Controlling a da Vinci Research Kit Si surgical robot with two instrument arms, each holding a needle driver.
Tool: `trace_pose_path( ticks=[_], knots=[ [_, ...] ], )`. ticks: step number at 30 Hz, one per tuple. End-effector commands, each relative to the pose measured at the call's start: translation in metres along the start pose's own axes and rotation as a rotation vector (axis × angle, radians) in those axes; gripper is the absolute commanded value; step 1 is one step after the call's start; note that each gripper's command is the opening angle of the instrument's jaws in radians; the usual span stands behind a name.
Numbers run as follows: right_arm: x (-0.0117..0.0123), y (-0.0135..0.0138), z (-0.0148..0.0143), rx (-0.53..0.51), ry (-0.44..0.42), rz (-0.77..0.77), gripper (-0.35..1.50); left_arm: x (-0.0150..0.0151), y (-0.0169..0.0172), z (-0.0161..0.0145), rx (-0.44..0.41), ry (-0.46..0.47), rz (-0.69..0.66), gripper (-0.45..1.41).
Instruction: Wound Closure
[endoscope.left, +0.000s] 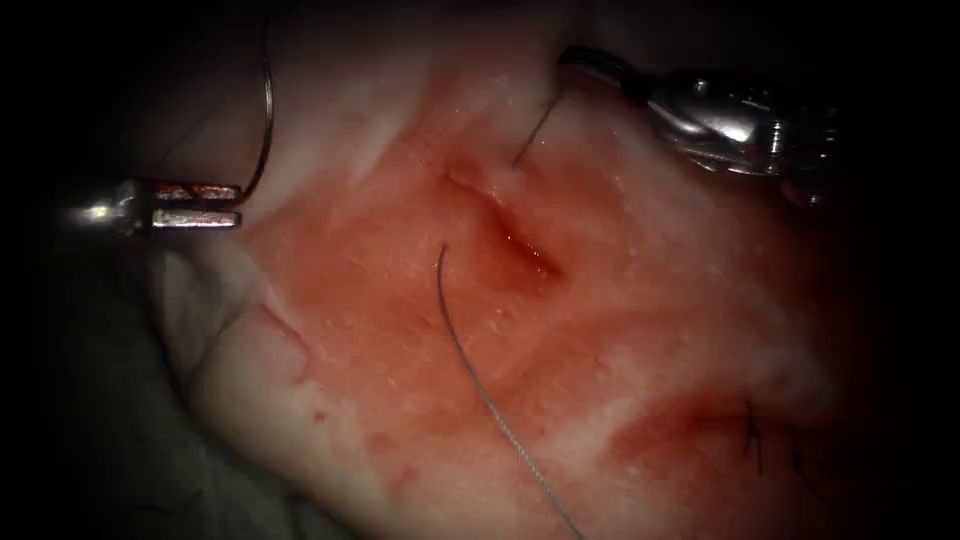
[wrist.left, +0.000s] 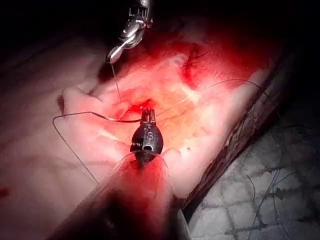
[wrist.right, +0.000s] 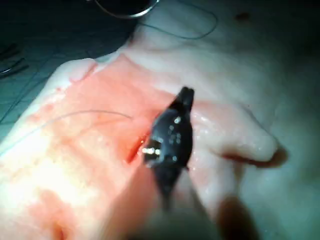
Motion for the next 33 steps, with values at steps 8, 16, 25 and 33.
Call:
trace_pose_path(
  ticks=[8,16,25,33],
  knots=[
    [0.0002,-0.0005,0.0005,0.0,0.009,0.008,-0.35,-0.0007,0.0002,0.0007,-0.005,-0.002,-0.005,-0.45],
    [0.0003,-0.0005,0.0006,0.002,0.01,0.009,-0.35,-0.001,0.0001,0.0008,-0.005,-0.002,-0.002,-0.45],
    [0.0007,0.0005,0.0,-0.06,0.017,0.017,1.3,-0.0017,-0.0013,0.0016,0.068,-0.046,0.0,-0.45],
    [0.0027,0.0029,-0.0052,-0.101,0.05,0.046,1.35,-0.005,-0.0027,0.0041,0.147,-0.088,0.019,-0.45]
  ],
)
